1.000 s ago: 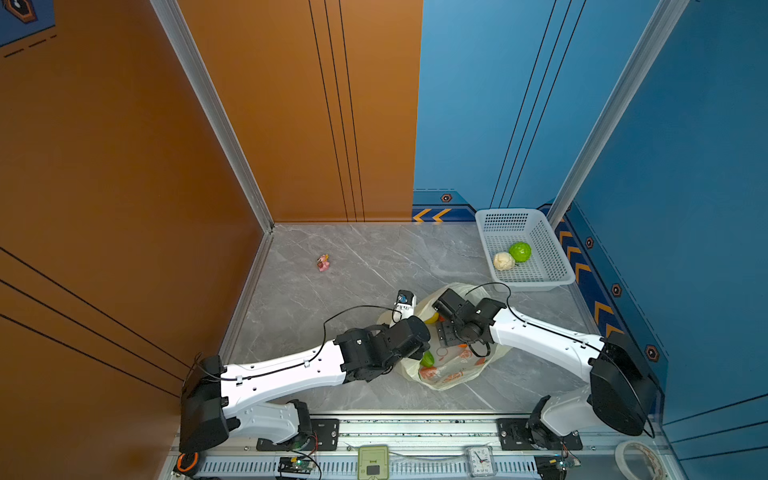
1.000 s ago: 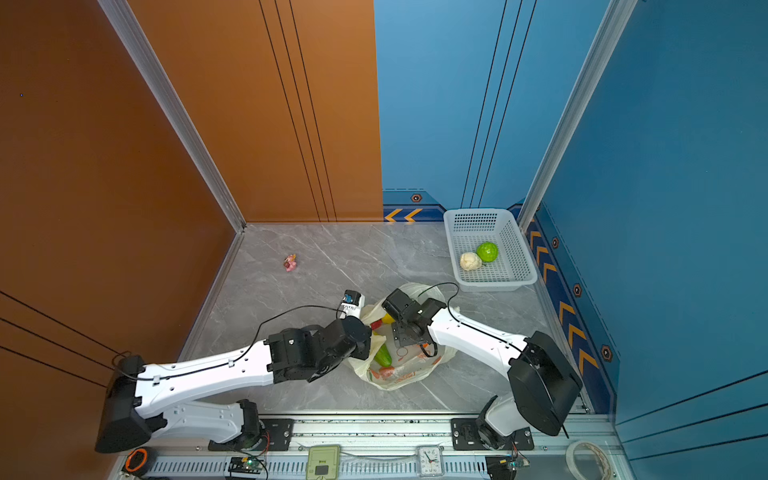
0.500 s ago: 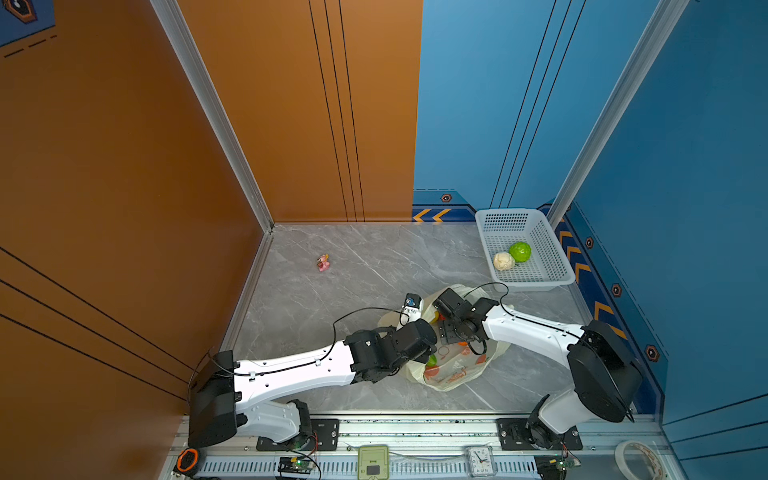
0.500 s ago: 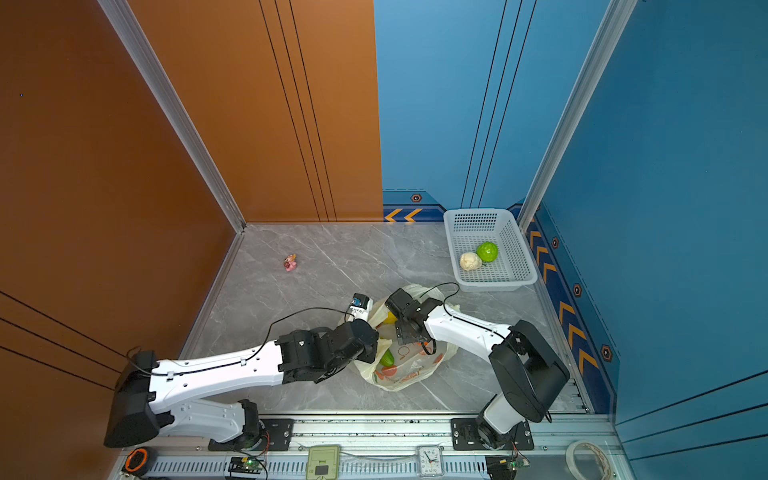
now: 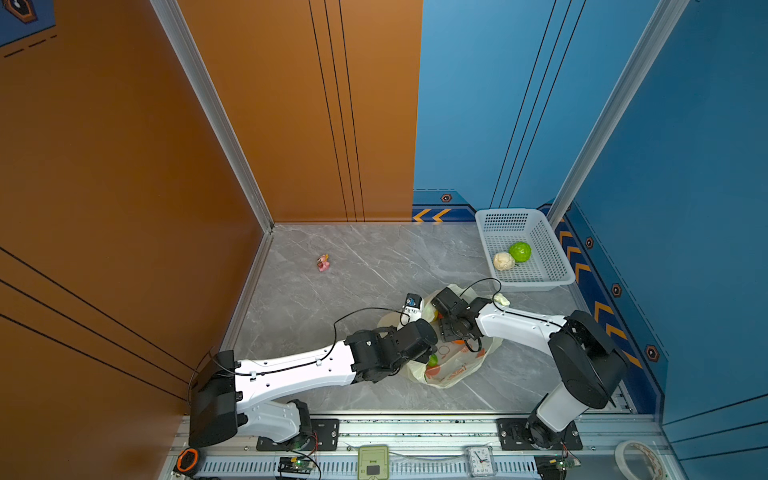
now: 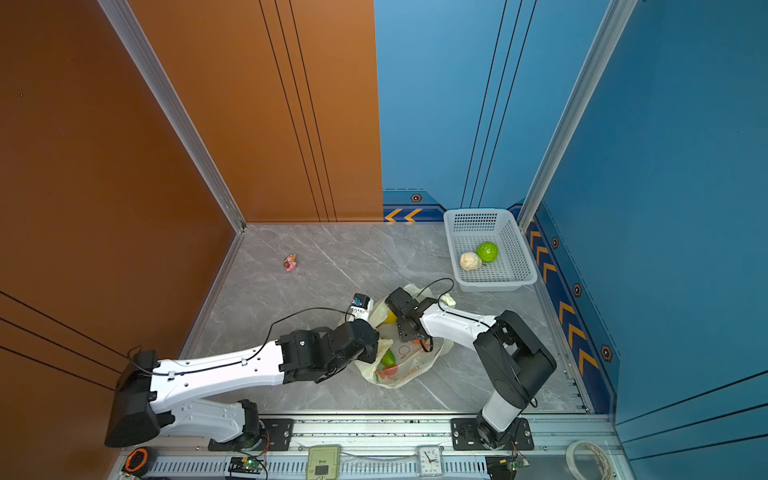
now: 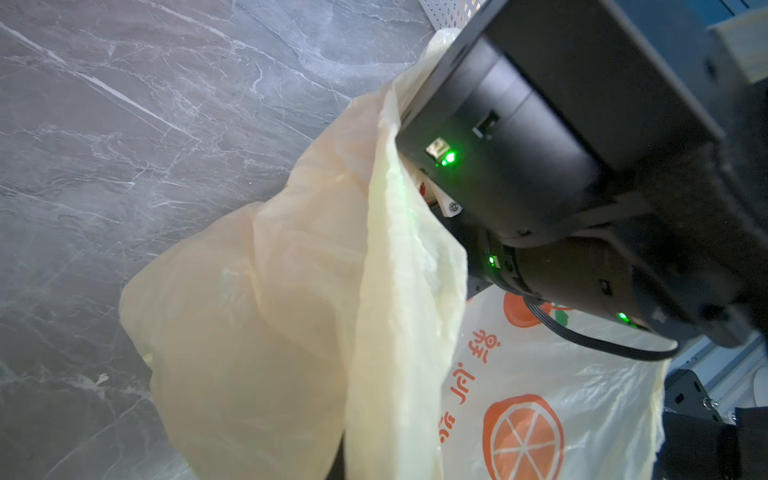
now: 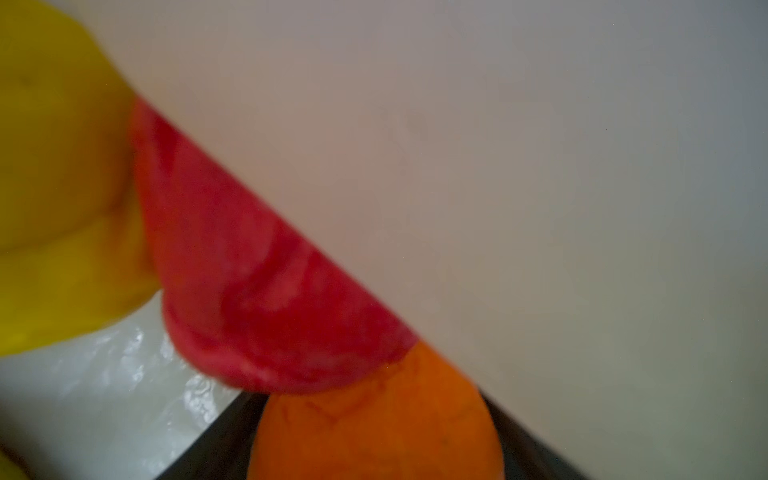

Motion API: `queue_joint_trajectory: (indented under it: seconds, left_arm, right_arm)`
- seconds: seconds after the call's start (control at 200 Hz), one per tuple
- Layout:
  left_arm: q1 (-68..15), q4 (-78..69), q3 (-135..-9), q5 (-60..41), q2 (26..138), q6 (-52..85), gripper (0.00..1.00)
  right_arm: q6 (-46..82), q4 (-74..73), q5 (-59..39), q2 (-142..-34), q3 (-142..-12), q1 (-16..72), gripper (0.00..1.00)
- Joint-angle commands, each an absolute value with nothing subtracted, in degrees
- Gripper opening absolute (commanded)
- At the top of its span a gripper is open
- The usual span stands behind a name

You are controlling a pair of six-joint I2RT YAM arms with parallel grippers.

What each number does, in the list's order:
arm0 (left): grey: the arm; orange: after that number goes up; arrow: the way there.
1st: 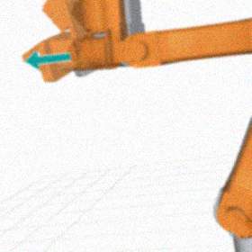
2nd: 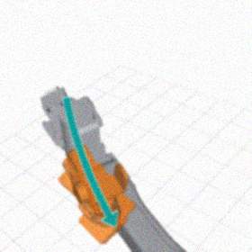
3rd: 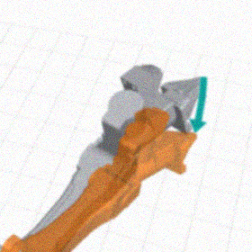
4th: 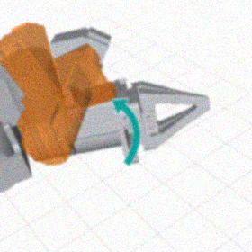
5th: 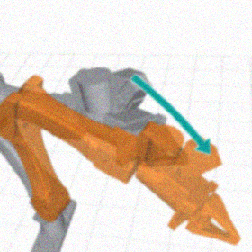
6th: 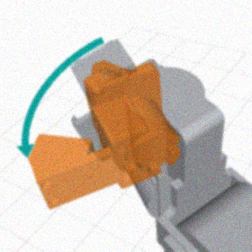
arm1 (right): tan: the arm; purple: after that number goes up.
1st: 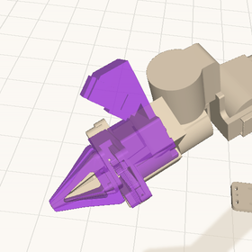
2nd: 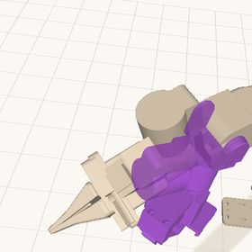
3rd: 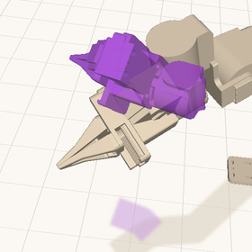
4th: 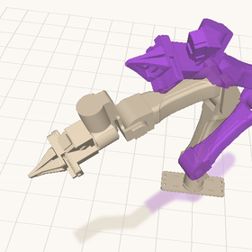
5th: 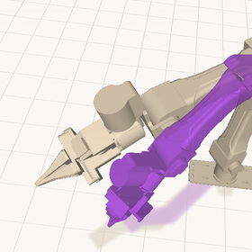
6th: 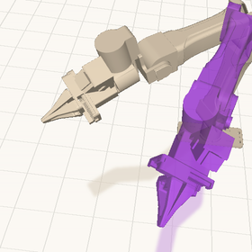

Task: Untie the knot of the plastic bag and take out the fruit
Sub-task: 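Lower the right gripper into the bag and grasp the orange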

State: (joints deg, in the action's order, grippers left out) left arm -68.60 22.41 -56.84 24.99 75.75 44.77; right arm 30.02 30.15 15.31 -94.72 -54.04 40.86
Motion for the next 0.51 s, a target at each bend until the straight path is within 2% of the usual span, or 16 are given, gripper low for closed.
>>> queue_joint_trajectory:
  seconds: [0.0,0.175,0.501]
  left_arm:
    - [-69.00,22.04,-56.84,24.44,76.11,43.95,0.00]
    - [-69.02,21.97,-56.88,24.69,75.98,43.86,0.00]
    - [-68.99,21.97,-57.48,26.36,75.70,44.30,0.00]
  right_arm:
    - [30.40,29.22,15.71,-94.51,-52.89,40.83,0.65]
    - [30.60,30.98,13.68,-91.17,-52.34,41.60,0.61]
    - [32.74,40.19,8.13,-80.73,-52.95,48.87,0.61]
